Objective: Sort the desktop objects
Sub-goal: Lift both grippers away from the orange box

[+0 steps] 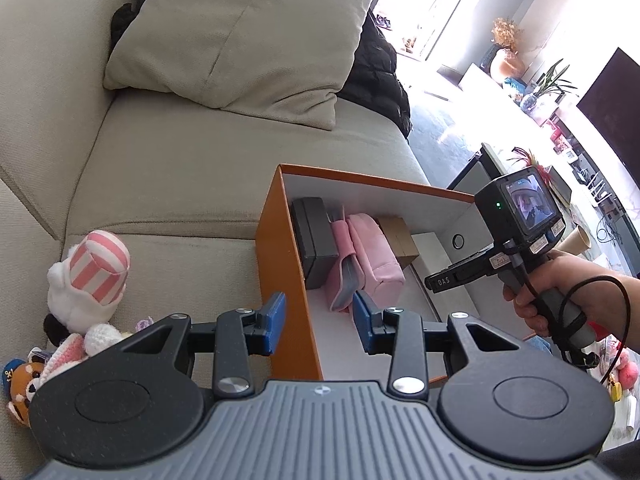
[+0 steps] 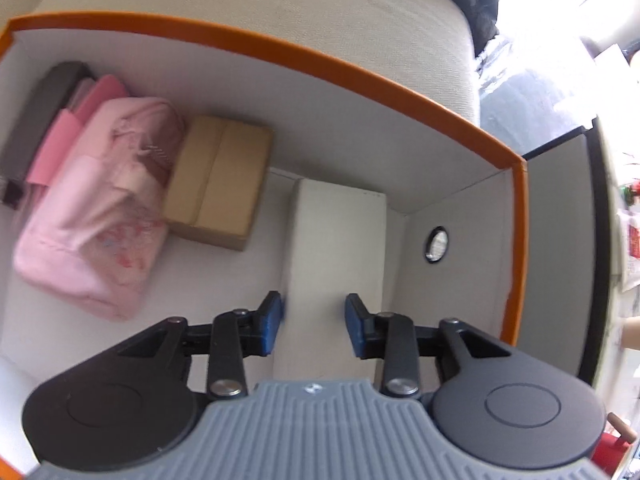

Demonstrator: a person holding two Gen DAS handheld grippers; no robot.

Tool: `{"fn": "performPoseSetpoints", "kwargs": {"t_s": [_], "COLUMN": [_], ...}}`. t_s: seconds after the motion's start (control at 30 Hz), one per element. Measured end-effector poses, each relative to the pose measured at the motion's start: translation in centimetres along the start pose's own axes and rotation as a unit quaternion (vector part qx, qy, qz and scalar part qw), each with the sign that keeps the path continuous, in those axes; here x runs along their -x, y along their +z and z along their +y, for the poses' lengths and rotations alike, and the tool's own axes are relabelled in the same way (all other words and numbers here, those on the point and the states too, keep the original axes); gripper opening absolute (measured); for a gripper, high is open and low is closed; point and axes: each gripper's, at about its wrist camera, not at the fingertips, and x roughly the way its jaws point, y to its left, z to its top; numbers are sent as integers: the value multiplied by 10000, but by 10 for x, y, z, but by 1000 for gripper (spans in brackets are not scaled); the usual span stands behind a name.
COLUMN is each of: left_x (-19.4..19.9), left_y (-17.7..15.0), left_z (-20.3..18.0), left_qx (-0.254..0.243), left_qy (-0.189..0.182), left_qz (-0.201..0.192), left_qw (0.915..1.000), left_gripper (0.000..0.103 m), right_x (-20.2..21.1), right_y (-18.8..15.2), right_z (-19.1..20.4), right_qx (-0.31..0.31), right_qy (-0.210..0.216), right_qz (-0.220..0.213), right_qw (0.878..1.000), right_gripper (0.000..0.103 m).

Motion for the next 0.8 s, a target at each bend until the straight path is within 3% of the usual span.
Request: {"fn": "performPoseSetpoints", "kwargs": {"t_s": [0.23, 0.37, 0.47, 0.63, 0.8], "left_x": [3, 11, 20, 32, 46], "left_y": [-5, -11, -16, -27, -39], "left_z": [9, 9, 11, 12, 15], "left_qx": [160, 181, 196, 228, 241], "left_qy": [153, 226, 311, 517, 646], "left_qz": [20, -49, -120, -289, -472], "left_qw": [9998, 9996, 9993, 9980, 9965], "left_gripper": [42, 42, 42, 42, 42], "right_x": [-2, 9, 28, 68, 118], "right_y": [8, 7, -1, -22, -49], "right_z": [-24, -27, -13, 0, 35], "right_qx": [-422, -409, -179, -38, 480], "right_qy": [-31, 254, 293, 747, 919], "right_qz": [3, -100, -433, -923, -2086], "right_qw": [9991, 9988, 9985, 9929, 9725], "right_gripper": [34, 34, 34, 34, 36]}}
